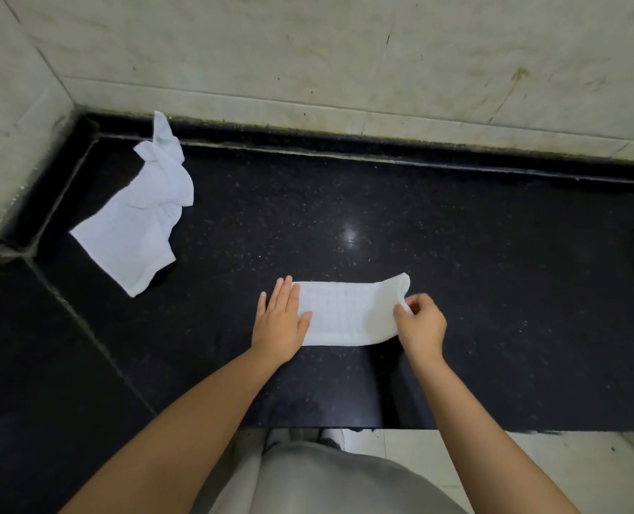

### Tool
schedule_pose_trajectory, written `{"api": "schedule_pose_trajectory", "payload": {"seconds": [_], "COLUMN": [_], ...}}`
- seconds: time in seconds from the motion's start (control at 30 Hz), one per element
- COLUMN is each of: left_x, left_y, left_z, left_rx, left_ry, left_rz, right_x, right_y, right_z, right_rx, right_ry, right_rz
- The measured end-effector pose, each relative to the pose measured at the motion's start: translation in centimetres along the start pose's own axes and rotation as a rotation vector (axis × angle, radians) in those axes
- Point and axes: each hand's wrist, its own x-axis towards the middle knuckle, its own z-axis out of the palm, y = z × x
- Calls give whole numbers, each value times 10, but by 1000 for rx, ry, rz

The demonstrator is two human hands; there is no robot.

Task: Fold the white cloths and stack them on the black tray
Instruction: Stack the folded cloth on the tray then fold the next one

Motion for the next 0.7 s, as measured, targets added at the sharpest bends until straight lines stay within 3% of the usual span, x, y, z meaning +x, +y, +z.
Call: {"api": "schedule_pose_trajectory", "payload": {"seconds": [0.17,0.3,0.4,0.57,0.7], "left_x": [-25,-51,-69,-78,-74], "left_y": [-38,-69,-84,-90,-88], "left_z": [-9,-9,-6,-3,1], "left_rx": [-60,-76,-103,-144,-161], "left_ry": [122,138,158,180,237], "left_rz": [-113,-171,-190,-171,-116], "right_x": [-37,-54,-57,-48,-40], "right_y": [-30,-16,-6,-11,-29], "right_z": [55,103,120,120,100], "right_rx": [-50,-249,-412,-425,-120], "right_ry": [-106,-293,-328,-311,-112], "right_rz": [-334,-434,-487,-431,-195]}}
